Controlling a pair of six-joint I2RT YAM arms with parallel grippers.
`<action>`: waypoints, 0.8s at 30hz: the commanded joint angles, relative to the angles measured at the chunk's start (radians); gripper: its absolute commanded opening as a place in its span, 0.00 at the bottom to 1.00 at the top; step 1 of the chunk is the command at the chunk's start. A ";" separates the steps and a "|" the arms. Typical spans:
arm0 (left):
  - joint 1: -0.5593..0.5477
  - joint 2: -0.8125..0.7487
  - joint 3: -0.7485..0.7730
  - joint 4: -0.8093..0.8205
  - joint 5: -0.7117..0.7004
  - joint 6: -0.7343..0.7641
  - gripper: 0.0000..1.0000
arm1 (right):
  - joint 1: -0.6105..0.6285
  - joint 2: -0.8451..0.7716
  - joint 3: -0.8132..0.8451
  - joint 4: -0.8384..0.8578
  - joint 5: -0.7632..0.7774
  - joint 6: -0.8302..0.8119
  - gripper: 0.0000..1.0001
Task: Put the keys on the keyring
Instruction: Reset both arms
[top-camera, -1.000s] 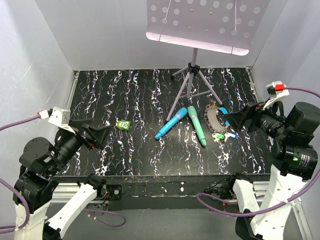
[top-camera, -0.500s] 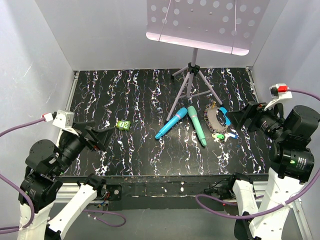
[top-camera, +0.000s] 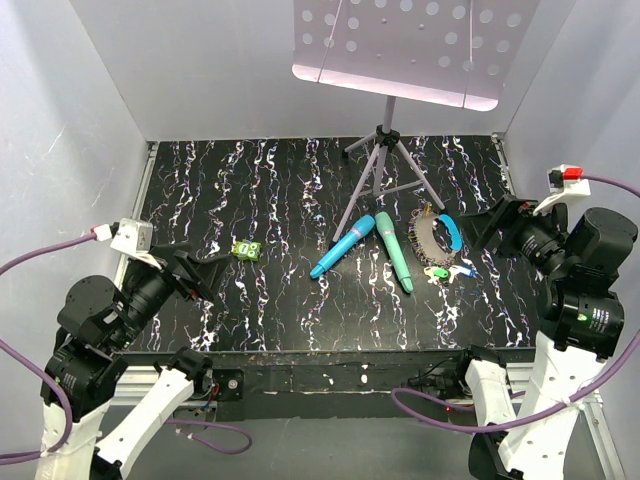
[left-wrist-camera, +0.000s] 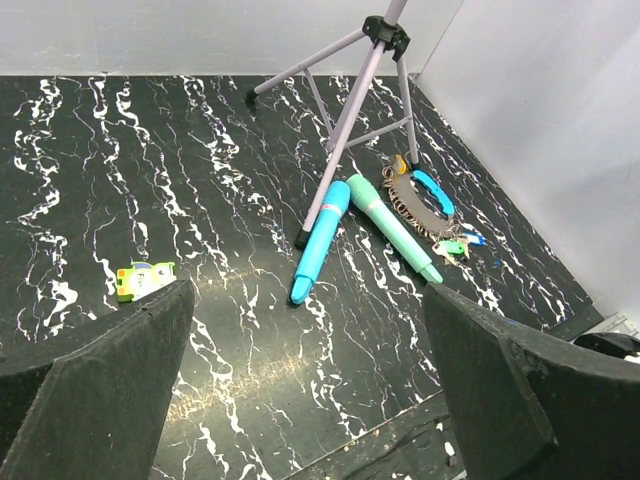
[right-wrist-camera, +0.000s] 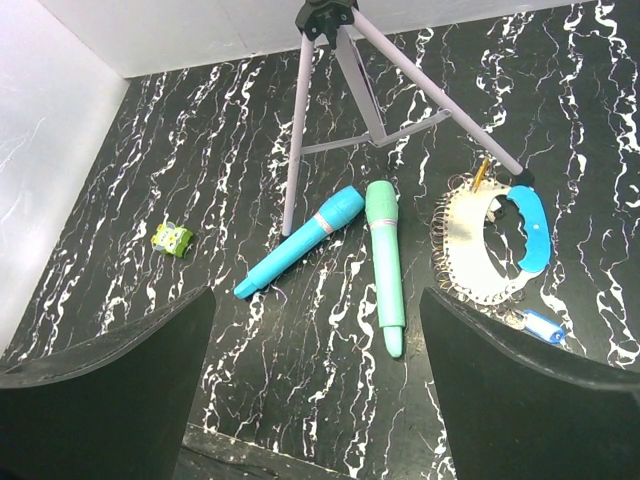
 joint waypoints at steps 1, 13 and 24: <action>0.005 0.006 -0.024 0.010 -0.003 0.008 0.98 | -0.004 -0.003 -0.010 0.045 -0.010 0.009 0.93; 0.005 0.017 -0.252 0.314 0.192 -0.256 0.98 | -0.004 0.001 -0.083 0.025 -0.342 -0.100 0.93; 0.005 -0.040 -0.192 0.142 0.013 -0.149 0.98 | -0.006 -0.028 -0.144 0.120 -0.005 0.000 0.94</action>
